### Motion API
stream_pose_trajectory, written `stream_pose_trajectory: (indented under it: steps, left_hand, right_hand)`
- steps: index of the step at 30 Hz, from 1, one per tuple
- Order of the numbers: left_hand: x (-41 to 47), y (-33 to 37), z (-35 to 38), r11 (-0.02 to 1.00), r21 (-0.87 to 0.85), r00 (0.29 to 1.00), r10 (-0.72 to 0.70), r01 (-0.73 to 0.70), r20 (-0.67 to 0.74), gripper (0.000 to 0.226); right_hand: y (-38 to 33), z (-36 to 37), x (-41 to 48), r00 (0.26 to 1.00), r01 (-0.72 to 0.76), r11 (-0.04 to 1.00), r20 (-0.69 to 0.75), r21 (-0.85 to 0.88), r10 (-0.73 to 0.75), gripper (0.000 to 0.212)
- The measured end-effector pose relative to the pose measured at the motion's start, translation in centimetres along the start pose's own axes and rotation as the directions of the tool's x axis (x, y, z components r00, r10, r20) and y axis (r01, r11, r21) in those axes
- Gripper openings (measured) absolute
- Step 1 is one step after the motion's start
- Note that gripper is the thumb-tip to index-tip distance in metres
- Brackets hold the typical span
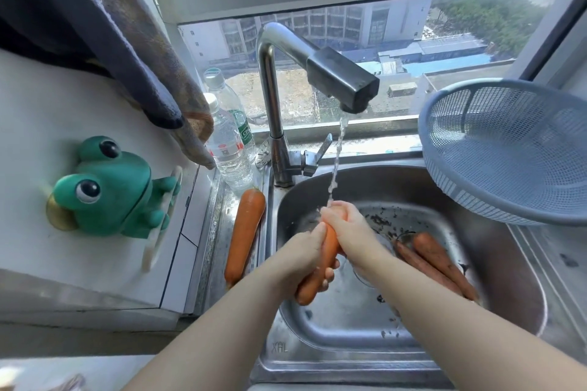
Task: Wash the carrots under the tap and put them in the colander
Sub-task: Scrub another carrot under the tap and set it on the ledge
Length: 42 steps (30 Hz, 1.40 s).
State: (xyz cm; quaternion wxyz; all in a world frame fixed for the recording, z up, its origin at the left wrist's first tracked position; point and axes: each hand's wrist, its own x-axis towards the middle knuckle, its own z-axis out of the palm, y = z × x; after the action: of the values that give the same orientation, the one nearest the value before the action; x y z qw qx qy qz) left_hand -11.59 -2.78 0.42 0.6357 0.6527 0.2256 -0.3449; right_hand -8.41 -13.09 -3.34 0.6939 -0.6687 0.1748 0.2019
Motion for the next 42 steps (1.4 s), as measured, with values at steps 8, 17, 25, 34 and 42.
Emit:
stream_pose_trajectory:
  steps: [8, 17, 25, 34, 42]
  left_hand:
    - [0.2, -0.6, 0.8, 0.99, 0.132, 0.987, 0.063, -0.043, -0.149, 0.055]
    - [0.0, -1.3, 0.4, 0.902, 0.423, 0.958, 0.19, -0.085, -0.214, 0.063]
    - [-0.9, -1.7, 0.4, 0.63, 0.768, 0.908, 0.381, -0.118, -0.173, 0.058]
    - [-0.8, -2.9, 0.0, 0.496, 0.861, 0.858, 0.485, -0.11, -0.169, 0.071]
    - [-0.5, -1.6, -0.9, 0.993, -0.019, 0.991, 0.121, -0.12, 0.063, 0.039]
  right_hand:
    - [0.8, 1.9, 0.3, 0.996, -0.086, 0.991, -0.028, 0.1, 0.089, 0.031]
    - [-0.5, 2.4, 1.1, 0.959, -0.207, 0.957, -0.15, 0.204, 0.24, 0.038]
    - [-0.4, 3.0, 0.8, 0.97, -0.151, 0.969, -0.159, 0.196, 0.183, 0.024]
    - [-1.5, 1.3, 1.3, 0.934, -0.353, 0.815, 0.127, 0.46, 0.333, 0.023]
    - [-2.3, -0.2, 1.2, 0.954, -0.253, 0.812, 0.274, 0.526, 0.12, 0.023]
